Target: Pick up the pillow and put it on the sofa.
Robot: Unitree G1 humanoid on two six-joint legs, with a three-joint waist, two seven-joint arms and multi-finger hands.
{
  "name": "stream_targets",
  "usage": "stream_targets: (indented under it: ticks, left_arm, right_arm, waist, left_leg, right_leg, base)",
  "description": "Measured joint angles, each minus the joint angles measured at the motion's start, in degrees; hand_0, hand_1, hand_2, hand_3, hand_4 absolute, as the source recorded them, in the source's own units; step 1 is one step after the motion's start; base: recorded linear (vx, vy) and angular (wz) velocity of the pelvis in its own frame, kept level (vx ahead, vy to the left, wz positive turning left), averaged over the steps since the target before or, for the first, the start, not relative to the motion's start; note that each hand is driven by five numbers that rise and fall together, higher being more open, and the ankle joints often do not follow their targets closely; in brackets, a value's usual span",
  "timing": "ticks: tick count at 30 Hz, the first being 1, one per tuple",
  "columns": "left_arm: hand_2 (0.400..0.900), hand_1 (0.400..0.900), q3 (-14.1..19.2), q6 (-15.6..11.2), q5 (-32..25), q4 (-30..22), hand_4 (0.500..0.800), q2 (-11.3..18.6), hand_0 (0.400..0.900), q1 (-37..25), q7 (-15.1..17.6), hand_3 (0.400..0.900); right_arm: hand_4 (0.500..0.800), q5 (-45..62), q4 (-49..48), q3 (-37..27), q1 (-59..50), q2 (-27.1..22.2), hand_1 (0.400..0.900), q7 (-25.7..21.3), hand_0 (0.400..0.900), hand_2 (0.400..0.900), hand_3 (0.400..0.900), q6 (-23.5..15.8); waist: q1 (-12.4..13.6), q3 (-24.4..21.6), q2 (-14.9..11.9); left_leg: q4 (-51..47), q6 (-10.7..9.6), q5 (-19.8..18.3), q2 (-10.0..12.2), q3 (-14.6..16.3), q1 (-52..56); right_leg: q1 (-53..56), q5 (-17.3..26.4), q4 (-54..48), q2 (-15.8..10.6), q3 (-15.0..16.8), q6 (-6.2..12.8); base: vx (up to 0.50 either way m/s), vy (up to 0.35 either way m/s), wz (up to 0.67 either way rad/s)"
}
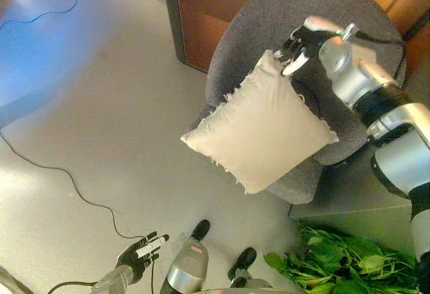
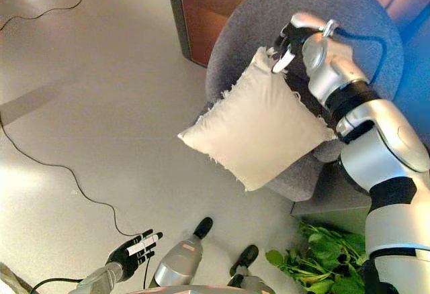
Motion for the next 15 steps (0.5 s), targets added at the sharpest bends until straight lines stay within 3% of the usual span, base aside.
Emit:
stream_targets:
  ticks: [11,15]
  left_arm:
    - [0.900,0.900,0.0,-0.1,0.1,0.0,0.800,0.0,0.900,0.0,0.0,0.900]
    - [0.900,0.900,0.0,-0.1,0.4,0.0,0.800,0.0,0.900,0.2,0.1,0.900]
  right_arm:
    - [0.800,5.2,3.8,-0.7,-2.4,-0.4,0.900,-0.2,0.900,0.900,0.900,-0.1]
    - [0.800,10.2,2.9,-4.7,-1.7,-0.4,0.900,-0.3,0.900,0.900,0.900,-1.1]
  waist:
    - [-1.0,0.1,-0.1]
    - [-2.2,0.1,-0.2]
  left_leg:
    - [-1.1,0.3,0.1,0.0,1.5,2.6]
    - [-1.8,0.5,0.2,0.2,3.3,4.2]
  right_leg:
    - [1.5,-0.1,0.0,-0.3,1.5,0.29]
    - [1.9,0.0,0.0,-0.3,3.2,0.44]
  base:
    - [0.02,0.005,-0.13]
    - [-0.02,0.012,-0.29]
